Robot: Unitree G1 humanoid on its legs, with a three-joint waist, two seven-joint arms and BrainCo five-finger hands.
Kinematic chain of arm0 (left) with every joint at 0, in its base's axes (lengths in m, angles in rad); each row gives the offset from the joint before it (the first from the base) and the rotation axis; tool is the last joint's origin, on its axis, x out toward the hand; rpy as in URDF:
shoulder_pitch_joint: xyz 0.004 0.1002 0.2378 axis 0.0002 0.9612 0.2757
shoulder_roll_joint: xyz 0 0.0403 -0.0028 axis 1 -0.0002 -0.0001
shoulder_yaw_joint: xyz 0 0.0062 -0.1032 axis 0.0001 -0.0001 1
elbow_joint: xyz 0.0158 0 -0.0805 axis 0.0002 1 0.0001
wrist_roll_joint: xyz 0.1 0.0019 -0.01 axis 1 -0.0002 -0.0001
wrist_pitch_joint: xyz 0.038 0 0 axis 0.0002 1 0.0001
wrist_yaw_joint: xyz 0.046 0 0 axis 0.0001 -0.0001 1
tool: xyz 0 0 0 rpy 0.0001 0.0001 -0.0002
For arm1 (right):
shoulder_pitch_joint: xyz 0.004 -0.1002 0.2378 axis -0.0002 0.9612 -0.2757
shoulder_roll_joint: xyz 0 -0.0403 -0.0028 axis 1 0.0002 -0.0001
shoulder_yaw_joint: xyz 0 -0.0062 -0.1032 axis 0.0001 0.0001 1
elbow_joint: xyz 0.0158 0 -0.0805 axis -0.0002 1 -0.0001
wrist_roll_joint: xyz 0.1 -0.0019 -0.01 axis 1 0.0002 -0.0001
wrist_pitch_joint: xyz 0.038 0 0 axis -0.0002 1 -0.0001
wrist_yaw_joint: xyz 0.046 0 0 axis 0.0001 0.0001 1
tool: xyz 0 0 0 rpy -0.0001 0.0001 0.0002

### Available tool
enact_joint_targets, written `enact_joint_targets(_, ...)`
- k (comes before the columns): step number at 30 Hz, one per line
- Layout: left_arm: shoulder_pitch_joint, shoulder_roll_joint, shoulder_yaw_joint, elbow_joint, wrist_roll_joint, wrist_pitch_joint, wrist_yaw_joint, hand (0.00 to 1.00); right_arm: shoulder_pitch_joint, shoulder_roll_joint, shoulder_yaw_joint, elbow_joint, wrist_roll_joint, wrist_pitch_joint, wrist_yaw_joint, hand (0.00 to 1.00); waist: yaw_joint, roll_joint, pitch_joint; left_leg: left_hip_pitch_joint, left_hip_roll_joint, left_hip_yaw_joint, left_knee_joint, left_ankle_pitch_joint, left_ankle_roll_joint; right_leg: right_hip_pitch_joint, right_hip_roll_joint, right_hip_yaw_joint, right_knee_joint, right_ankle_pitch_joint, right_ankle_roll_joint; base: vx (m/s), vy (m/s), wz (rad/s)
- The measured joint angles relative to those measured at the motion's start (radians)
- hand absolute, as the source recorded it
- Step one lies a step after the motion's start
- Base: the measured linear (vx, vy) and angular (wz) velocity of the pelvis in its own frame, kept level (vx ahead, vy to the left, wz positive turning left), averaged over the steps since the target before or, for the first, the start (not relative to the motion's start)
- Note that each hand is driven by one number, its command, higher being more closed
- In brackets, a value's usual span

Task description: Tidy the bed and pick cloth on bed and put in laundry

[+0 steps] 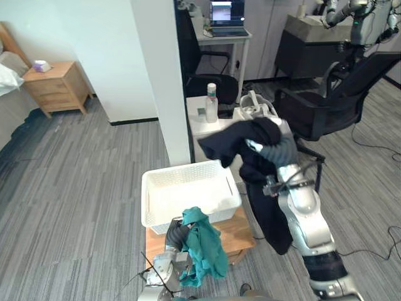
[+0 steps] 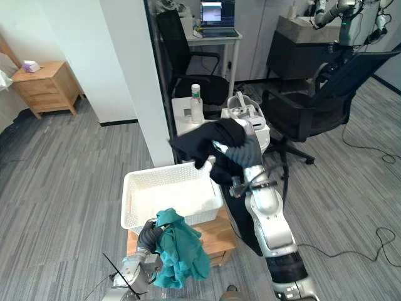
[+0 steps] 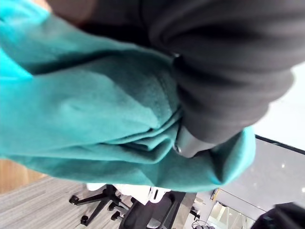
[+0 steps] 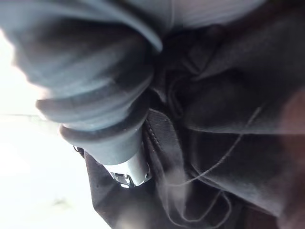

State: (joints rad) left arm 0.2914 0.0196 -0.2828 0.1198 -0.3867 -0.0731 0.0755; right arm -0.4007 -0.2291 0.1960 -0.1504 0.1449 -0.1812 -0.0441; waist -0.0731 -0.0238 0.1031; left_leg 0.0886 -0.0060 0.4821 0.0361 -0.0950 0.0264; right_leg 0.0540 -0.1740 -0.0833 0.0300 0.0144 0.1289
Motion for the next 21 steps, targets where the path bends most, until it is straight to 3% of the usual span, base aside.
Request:
enact_joint_targets(6,0.019,-0.008,-0.022,-0.001,-0.015,-0.002,-0.01,1.0,-0.242,0.007,0.038,0.25,-0.036,0.026,-0.003,1.0,0.031,-0.007,-0.004,0.02,-0.013,-0.03,-0.042,0.047,0.015,0.026,-0.002,-0.05,-0.036,0.021,0.0,0.02,-0.004,0.19)
enact_joint_targets(9,0.029,-0.01,-0.029,-0.002,-0.025,-0.003,-0.011,1.0,-0.343,0.001,0.036,0.36,-0.041,0.035,-0.021,1.0,0.031,-0.011,-0.007,0.02,-0.022,-0.071,-0.089,0.085,0.015,0.028,-0.002,-0.085,-0.038,0.021,-0.001,-0.03,-0.012,0.39)
enact_joint_targets(14,0.062,0.0,-0.034,-0.002,-0.045,-0.004,-0.034,1.0,-0.493,-0.076,0.009,0.582,-0.103,0.05,-0.046,1.0,0.036,-0.012,-0.007,0.005,-0.027,-0.113,-0.13,0.126,0.009,0.03,0.001,-0.134,-0.062,0.033,-0.017,-0.07,-0.017,0.26)
enact_joint_targets(17,0.068,0.002,-0.04,-0.002,-0.056,-0.004,-0.047,1.0,-0.499,-0.138,-0.026,0.599,-0.117,0.064,-0.069,1.0,0.035,-0.012,-0.007,-0.008,-0.026,-0.124,-0.136,0.132,0.01,0.028,0.004,-0.15,-0.068,0.037,-0.022,-0.07,-0.01,0.17)
enact_joint_targets(21,0.07,0.003,-0.043,-0.002,-0.056,-0.004,-0.054,1.0,-0.499,-0.15,-0.038,0.599,-0.119,0.074,-0.078,1.0,0.031,-0.01,-0.006,-0.009,-0.017,-0.129,-0.136,0.135,0.005,0.028,0.012,-0.155,-0.07,0.039,-0.026,-0.05,-0.012,0.0)
